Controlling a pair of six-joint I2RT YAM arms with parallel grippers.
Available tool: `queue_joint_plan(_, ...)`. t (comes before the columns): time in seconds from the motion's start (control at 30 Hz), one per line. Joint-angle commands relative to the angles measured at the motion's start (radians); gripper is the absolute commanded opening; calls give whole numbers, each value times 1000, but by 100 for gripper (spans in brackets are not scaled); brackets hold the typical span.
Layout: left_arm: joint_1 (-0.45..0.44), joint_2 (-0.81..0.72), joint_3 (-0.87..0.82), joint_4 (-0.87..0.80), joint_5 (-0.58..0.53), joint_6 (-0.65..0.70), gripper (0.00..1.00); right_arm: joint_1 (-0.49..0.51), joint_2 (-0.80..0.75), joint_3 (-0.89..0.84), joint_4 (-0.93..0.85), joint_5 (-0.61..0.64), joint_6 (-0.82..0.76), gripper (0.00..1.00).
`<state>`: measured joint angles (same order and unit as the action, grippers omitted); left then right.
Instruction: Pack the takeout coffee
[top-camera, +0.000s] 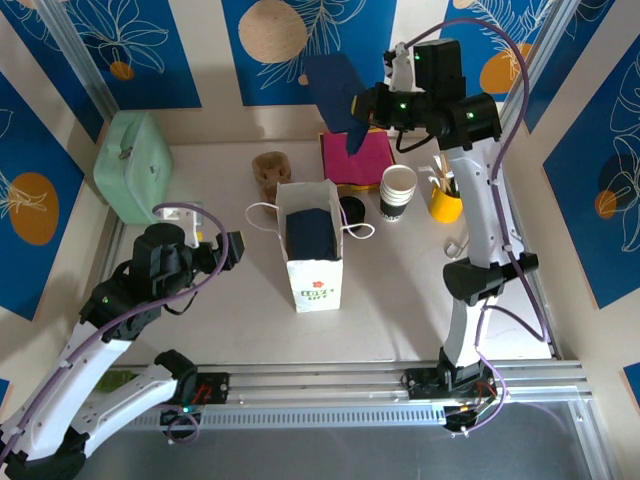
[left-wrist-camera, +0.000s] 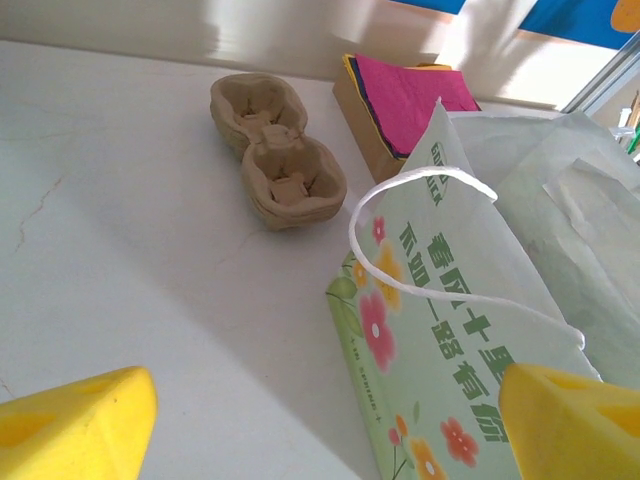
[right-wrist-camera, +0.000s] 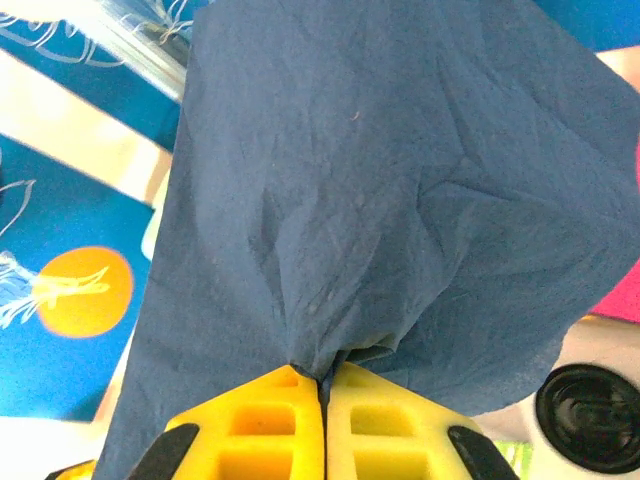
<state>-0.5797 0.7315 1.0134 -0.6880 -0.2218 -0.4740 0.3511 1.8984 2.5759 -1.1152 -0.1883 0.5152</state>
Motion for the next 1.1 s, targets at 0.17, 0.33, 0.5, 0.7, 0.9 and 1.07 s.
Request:
queue_joint_plan(0.17, 9, -13, -23, 49, 23, -12, 88, 91, -103, -125, -41, -142, 60, 1)
queue_joint_plan(0.33, 10, -15, -47, 78, 25, -11, 88, 179, -170, -222, -31, -55, 79, 0)
queue_joint_plan(0.5, 9, -6, -61, 100, 35, -12, 88, 278, -254, -356, 9, 69, 115, 0)
queue_joint_plan(0.7, 10, -1, -68, 112, 41, -15, 88, 352, -335, -503, 73, 171, 165, 0)
queue_joint_plan(0.9, 9, -1, -76, 117, 45, -20, 88, 411, -375, -598, 113, 230, 186, 0)
queue_joint_plan(1.07, 10, -4, -79, 119, 48, -23, 88, 452, -387, -664, 123, 291, 195, 0)
